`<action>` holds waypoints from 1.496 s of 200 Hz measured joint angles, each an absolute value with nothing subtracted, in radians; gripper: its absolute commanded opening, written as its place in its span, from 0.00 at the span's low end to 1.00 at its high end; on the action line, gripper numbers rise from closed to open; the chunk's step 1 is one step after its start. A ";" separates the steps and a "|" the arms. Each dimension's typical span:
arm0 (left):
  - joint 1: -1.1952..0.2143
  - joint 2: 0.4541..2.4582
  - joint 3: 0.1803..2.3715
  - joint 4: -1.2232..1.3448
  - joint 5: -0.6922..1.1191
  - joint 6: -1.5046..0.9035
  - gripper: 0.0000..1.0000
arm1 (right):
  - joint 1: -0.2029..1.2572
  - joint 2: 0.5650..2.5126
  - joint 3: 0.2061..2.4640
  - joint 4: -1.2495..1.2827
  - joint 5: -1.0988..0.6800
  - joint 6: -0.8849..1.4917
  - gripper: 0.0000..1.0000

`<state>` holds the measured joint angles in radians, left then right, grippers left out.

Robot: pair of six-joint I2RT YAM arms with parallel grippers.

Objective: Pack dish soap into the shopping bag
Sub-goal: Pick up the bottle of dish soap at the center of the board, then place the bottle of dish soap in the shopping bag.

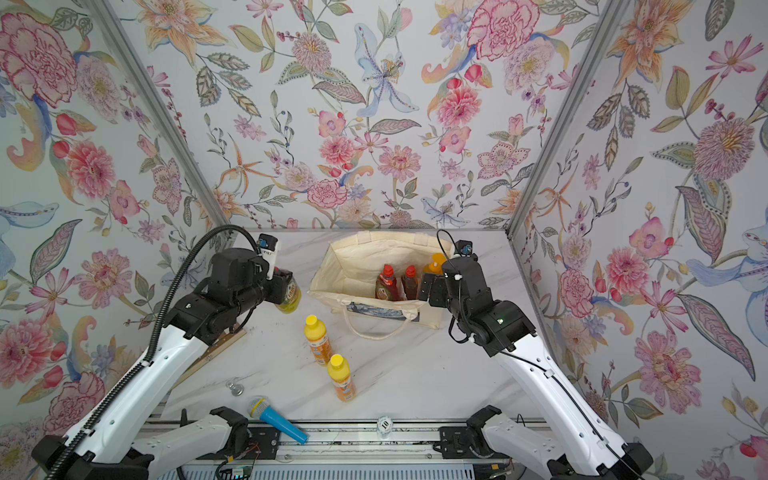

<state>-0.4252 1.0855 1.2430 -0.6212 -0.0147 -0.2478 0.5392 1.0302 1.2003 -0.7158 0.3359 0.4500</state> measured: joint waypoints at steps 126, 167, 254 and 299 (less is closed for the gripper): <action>-0.471 1.147 1.689 -0.600 0.275 -0.411 0.00 | 0.529 1.078 1.199 -0.752 0.246 0.488 0.99; -0.612 1.268 1.734 -0.484 0.285 -0.417 0.00 | 0.529 1.087 1.193 -0.753 0.231 0.496 0.99; -0.661 1.385 1.509 -0.275 0.149 -0.377 0.00 | 0.543 1.086 1.152 -0.786 0.216 0.498 0.99; -0.670 1.452 1.420 -0.193 0.134 -0.355 0.00 | 0.580 1.087 1.131 -0.801 0.216 0.498 0.99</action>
